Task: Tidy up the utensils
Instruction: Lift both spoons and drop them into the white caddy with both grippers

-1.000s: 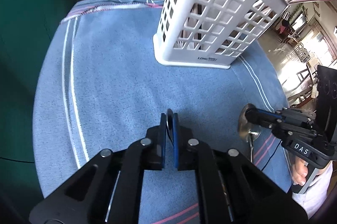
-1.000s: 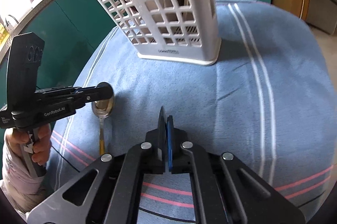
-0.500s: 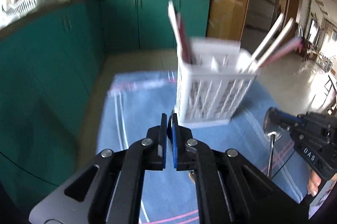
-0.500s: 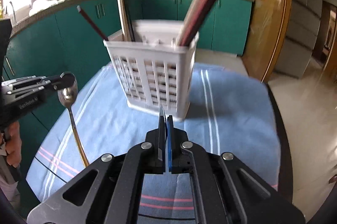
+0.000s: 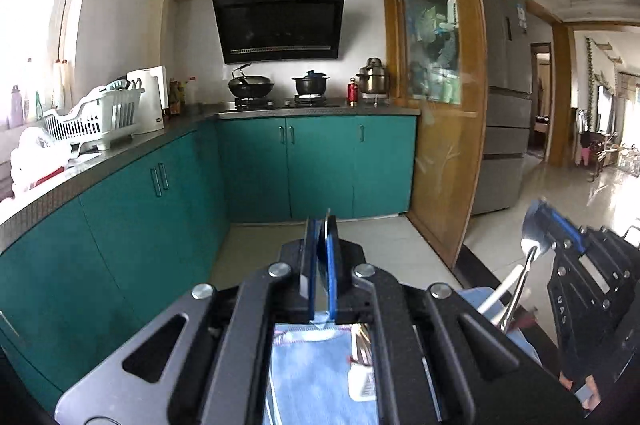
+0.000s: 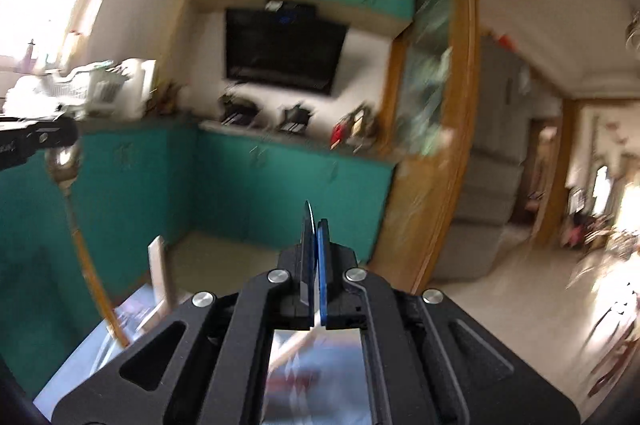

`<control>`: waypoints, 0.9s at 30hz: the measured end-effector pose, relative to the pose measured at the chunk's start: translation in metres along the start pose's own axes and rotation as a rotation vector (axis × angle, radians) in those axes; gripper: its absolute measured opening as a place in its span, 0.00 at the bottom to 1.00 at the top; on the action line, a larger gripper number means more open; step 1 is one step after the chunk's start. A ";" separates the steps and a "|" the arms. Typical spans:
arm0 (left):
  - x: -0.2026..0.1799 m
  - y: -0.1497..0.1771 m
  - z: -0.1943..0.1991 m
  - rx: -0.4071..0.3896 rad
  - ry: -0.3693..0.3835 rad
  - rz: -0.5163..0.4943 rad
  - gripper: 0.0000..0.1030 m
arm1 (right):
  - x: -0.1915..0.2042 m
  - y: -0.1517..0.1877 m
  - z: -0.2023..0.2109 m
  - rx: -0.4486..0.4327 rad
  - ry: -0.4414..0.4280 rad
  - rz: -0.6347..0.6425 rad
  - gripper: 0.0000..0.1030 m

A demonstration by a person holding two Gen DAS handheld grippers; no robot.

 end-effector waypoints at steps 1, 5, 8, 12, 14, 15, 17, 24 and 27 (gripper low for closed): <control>-0.001 -0.001 -0.006 0.004 -0.001 -0.001 0.04 | 0.003 -0.001 -0.007 -0.005 0.011 0.013 0.02; -0.006 0.002 -0.048 0.053 -0.007 -0.013 0.04 | 0.037 0.014 -0.039 0.003 0.018 0.114 0.02; -0.004 0.010 -0.077 0.097 -0.020 -0.016 0.04 | 0.053 0.032 -0.052 0.046 -0.029 0.134 0.02; 0.001 0.030 -0.108 0.159 -0.017 -0.002 0.04 | 0.060 0.048 -0.070 0.110 -0.096 0.093 0.02; -0.002 0.039 -0.116 0.180 -0.017 -0.014 0.04 | 0.063 0.052 -0.074 0.137 -0.119 0.080 0.02; -0.003 0.044 -0.119 0.187 -0.017 -0.019 0.04 | 0.063 0.054 -0.075 0.140 -0.115 0.082 0.02; -0.005 0.048 -0.122 0.188 -0.022 -0.026 0.05 | 0.065 0.055 -0.072 0.145 -0.120 0.083 0.02; -0.009 0.054 -0.113 0.191 0.004 -0.004 0.09 | 0.065 0.051 -0.057 0.158 -0.174 0.028 0.08; -0.006 0.049 -0.101 0.166 0.003 0.003 0.09 | 0.061 0.041 -0.047 0.137 -0.174 0.021 0.11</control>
Point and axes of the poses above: each gripper's, at about its wrist camera, not at the fingertips, and z roughly against the way its jaws point, x to its left, y to its underside, the point moved 7 cm from there along -z, roughly the way its jaws point, and after that the axes turned 9 degrees about y, right-handed, at the moved point
